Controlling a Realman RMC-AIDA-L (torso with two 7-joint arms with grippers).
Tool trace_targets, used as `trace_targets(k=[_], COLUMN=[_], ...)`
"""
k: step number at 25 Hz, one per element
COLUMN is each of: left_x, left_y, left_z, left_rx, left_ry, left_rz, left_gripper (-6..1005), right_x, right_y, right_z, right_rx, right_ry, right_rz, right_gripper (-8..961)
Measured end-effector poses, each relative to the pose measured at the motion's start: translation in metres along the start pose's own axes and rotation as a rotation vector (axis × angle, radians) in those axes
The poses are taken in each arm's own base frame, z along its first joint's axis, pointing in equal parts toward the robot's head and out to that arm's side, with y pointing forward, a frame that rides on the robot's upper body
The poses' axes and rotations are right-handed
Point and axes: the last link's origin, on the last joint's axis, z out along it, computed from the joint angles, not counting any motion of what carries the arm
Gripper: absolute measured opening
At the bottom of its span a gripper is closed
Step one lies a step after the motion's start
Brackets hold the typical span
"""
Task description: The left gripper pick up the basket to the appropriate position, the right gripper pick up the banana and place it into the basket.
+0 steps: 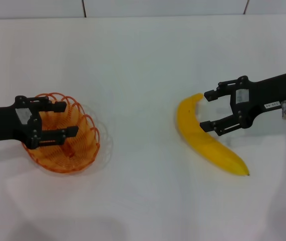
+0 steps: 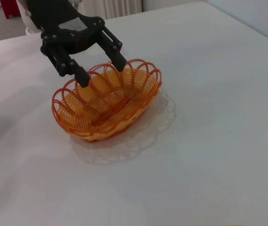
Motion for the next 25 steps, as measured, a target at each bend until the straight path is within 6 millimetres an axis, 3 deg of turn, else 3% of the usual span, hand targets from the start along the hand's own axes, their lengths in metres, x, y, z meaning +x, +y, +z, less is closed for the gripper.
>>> trace_targets(k=[11, 18, 20, 25], left_x=[0.001, 0.015, 0.025, 0.034], left_y=[0.000, -0.025, -0.045, -0.062], left_z=[0.000, -0.031, -0.050, -0.055], left_rx=[0.021, 0.163, 0.216, 0.239], left_ry=[0.015, 0.068, 0.007, -0.094], left_rz=[-0.013, -0.147, -0.244, -0.284], left_gripper=[710, 709, 708, 708], right_x=[0.002, 0.001, 0.000, 0.000], right_y=[0.001, 0.000, 0.000, 0.000], right_z=[0.000, 0.001, 0.001, 0.002], right_rx=[0.000, 0.000, -0.001, -0.001], right_ry=[0.000, -0.001, -0.001, -0.002], right_rz=[0.007, 0.006, 0.007, 0.007], right_gripper=[877, 877, 877, 877])
